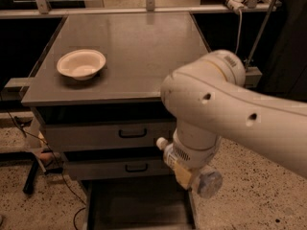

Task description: Place blue plastic bottle into bottom drawer

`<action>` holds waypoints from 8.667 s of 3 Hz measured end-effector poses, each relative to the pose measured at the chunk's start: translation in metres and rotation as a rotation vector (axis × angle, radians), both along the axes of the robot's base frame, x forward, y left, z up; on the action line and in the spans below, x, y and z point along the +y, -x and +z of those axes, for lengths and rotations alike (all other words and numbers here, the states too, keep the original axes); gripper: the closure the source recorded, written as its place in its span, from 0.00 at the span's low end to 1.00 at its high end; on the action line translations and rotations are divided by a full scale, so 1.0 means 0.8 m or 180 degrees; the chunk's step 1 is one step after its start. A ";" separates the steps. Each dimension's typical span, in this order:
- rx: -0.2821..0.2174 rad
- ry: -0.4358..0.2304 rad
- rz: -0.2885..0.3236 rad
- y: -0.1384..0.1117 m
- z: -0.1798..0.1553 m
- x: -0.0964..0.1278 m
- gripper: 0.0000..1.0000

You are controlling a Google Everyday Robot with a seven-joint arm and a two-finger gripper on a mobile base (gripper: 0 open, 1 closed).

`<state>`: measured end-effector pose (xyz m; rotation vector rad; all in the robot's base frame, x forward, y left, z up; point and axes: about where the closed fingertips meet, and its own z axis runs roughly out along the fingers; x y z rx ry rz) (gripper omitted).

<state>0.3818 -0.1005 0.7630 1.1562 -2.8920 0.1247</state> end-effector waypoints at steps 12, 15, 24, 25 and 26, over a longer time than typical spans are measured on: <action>0.1452 -0.2421 -0.1075 0.080 -0.500 0.180 1.00; 0.1083 -0.2798 -0.1547 0.032 -0.600 0.136 1.00; 0.1036 -0.3095 -0.1657 -0.131 -0.705 0.112 1.00; 0.1083 -0.3081 -0.1662 -0.137 -0.722 0.113 1.00; 0.1135 -0.3062 -0.1666 -0.144 -0.737 0.115 1.00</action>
Offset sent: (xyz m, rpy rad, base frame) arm -0.0253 0.0209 -0.0411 0.0709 0.0768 -0.0018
